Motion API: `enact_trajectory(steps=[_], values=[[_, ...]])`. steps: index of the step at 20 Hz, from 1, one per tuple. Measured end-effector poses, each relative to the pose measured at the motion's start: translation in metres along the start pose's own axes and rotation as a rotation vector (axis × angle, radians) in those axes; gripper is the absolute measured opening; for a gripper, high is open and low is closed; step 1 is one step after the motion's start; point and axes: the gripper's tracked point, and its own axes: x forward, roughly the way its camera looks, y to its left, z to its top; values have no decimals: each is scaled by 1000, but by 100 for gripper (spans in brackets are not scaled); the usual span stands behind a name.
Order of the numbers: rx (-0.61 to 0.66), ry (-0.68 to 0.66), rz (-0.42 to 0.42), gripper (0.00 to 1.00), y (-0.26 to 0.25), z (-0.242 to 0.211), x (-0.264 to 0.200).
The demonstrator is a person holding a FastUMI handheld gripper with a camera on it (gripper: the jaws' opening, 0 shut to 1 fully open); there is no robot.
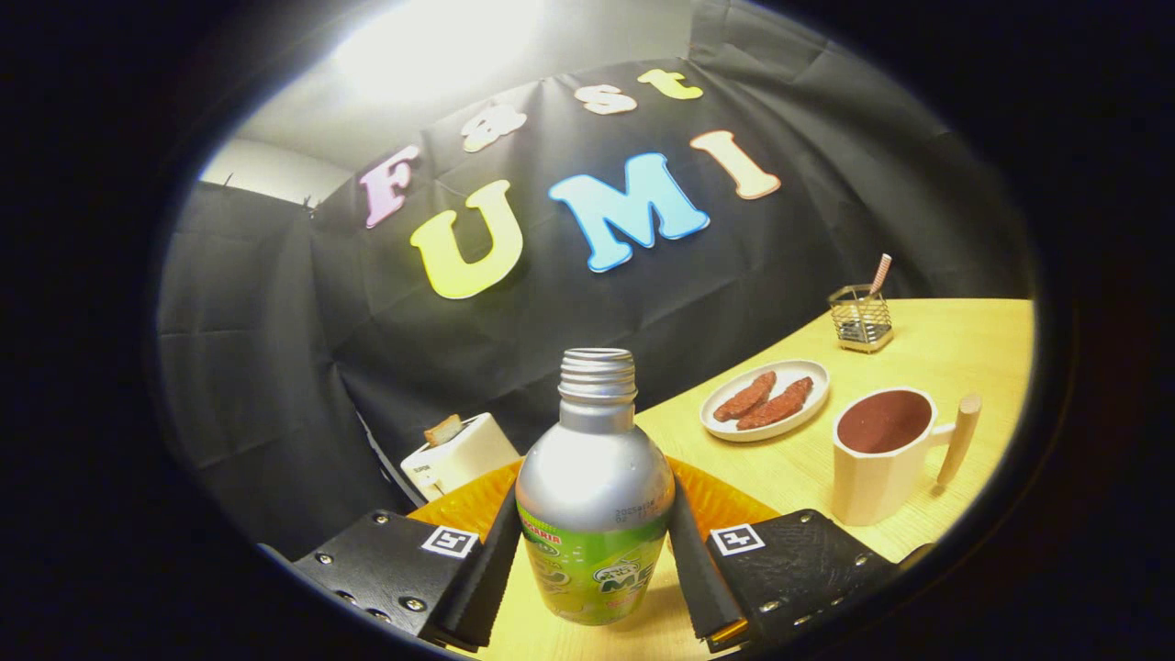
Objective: Take the bottle from table, then pour the juice into the cup, finally place the bottle on the coaster
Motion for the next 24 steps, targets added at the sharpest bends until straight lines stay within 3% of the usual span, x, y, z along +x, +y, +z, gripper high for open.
enact_trajectory(steps=[9,24], values=[[432,-37,69,77,-6,19,2],[899,-131,145,77,-26,48,6]])
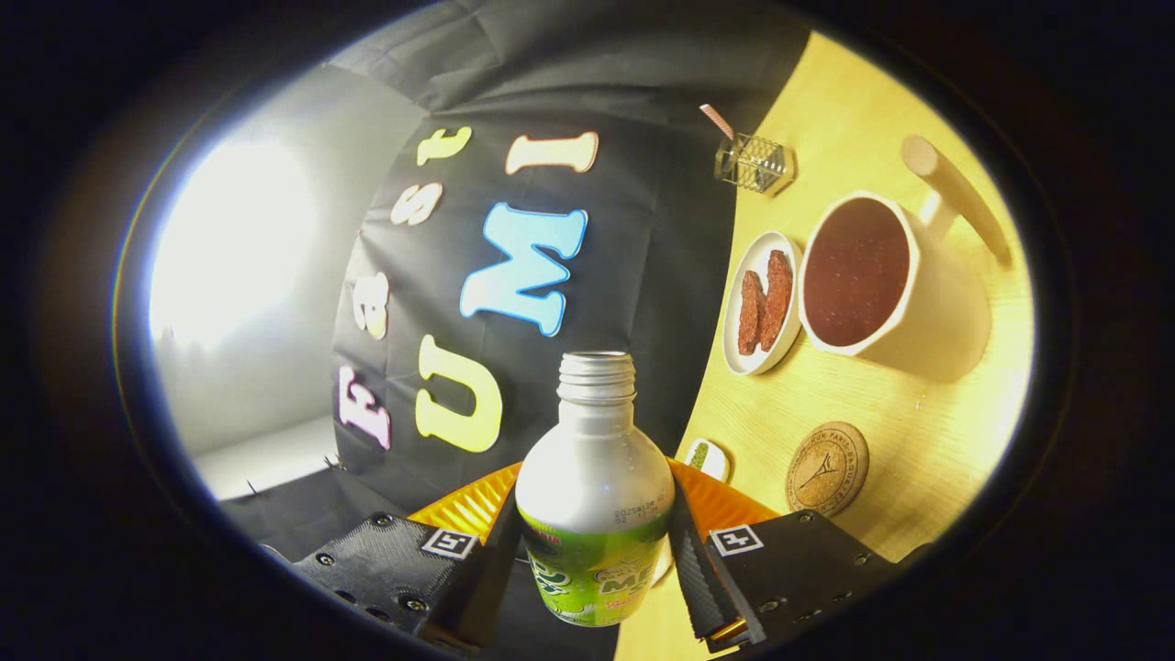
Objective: Take the bottle from table, then pour the juice into the cup, finally place the bottle on the coaster
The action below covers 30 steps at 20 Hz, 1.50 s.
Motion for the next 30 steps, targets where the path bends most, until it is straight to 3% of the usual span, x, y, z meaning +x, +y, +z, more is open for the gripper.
enact_trajectory(steps=[17,30], values=[[361,-110,73,77,-7,31,-3],[407,-120,105,77,1,34,2]])
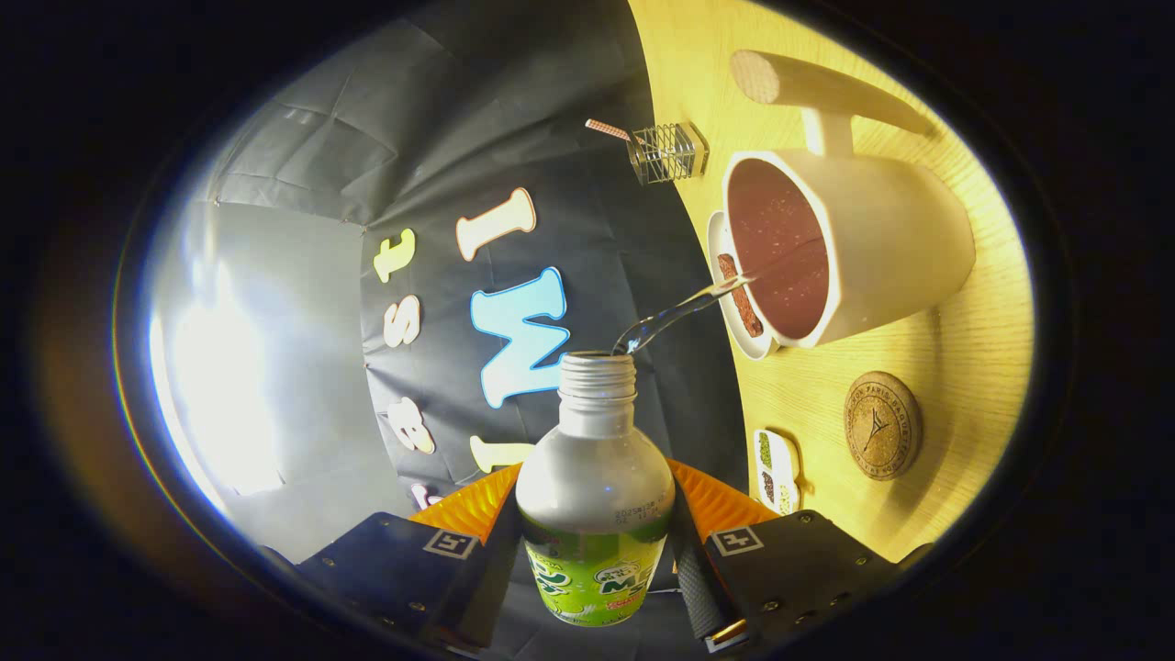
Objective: Take the bottle from table, then pour the juice into the cup, finally place the bottle on the coaster
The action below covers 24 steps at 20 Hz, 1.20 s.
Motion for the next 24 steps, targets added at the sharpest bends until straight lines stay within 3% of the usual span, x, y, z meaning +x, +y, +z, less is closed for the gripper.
enact_trajectory(steps=[24], values=[[182,-24,96,77,5,-6,-6]])
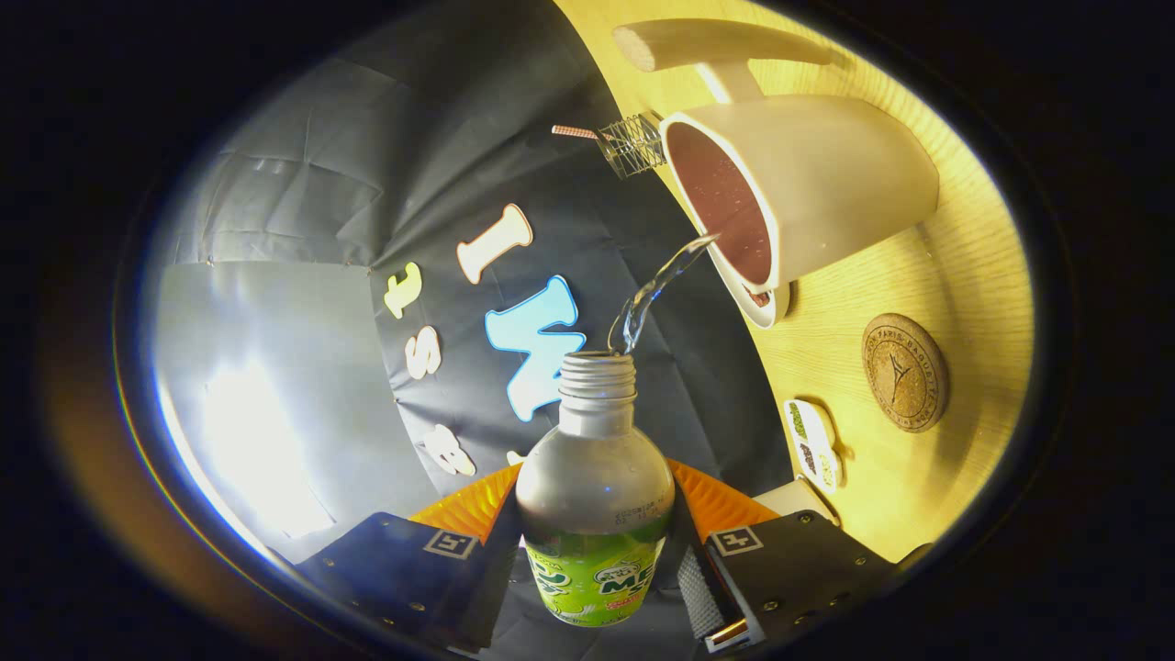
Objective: Take the bottle from table, then pour the juice into the cup, finally place the bottle on the coaster
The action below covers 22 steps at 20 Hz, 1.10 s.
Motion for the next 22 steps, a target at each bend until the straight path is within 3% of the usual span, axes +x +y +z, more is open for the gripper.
enact_trajectory(steps=[22], values=[[179,-109,57,77,24,19,4]])
